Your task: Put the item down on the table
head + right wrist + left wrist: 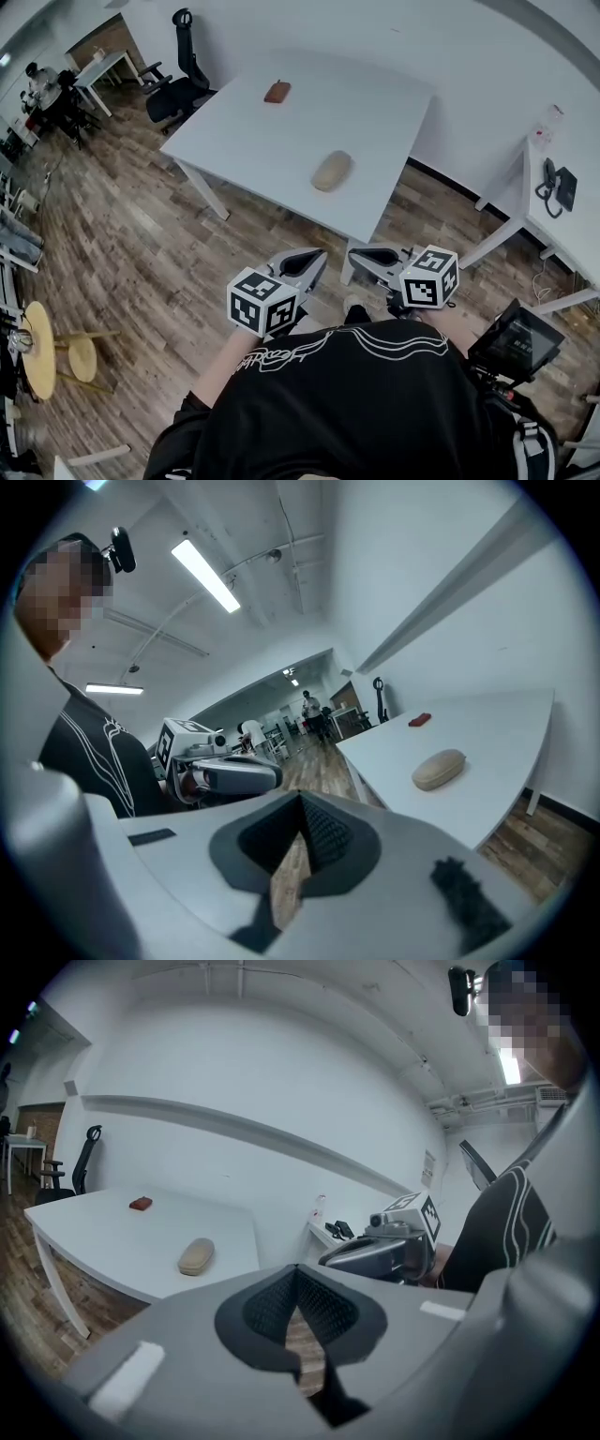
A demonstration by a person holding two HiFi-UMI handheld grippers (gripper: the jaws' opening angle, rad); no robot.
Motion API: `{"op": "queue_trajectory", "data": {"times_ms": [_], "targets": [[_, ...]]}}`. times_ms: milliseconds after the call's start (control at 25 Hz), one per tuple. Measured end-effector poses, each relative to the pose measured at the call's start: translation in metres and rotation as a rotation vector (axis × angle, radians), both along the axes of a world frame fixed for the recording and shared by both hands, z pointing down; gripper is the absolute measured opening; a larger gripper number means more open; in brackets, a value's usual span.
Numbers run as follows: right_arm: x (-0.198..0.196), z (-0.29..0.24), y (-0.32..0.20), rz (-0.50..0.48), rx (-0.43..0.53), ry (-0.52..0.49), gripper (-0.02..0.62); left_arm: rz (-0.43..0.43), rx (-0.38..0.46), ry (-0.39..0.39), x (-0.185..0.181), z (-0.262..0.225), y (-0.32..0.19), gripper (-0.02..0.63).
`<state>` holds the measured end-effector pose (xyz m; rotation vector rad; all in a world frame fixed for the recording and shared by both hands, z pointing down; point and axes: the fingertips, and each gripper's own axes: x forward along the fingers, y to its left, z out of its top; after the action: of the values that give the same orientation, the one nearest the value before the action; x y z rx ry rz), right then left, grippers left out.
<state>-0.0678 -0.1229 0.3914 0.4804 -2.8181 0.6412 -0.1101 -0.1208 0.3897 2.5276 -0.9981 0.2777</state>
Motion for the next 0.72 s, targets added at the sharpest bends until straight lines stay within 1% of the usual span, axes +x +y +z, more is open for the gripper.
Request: {"op": "queue_trajectory", "data": {"times_ms": [120,240,480,720], "targets": [[0.003,-0.001,0.001,0.004,0.001,0.004,0.005,0.002,0.009,0.011,0.002,-0.003,0.000,0.005],[0.004,-0.002,0.002,0.007,-0.001,0.006,0.005,0.029,0.025,0.033,0.007,-0.007,0.003,0.006],[0.009,0.005,0.006,0.010,-0.019,0.008,0.005,0.031,0.022,0.027,0.011,-0.002,0.005,0.005],[0.011,0.014,0.009,0.016,-0.038,0.012,0.005,0.052,0.016,0.021,0.017,0.006,0.008,0.006]]}}
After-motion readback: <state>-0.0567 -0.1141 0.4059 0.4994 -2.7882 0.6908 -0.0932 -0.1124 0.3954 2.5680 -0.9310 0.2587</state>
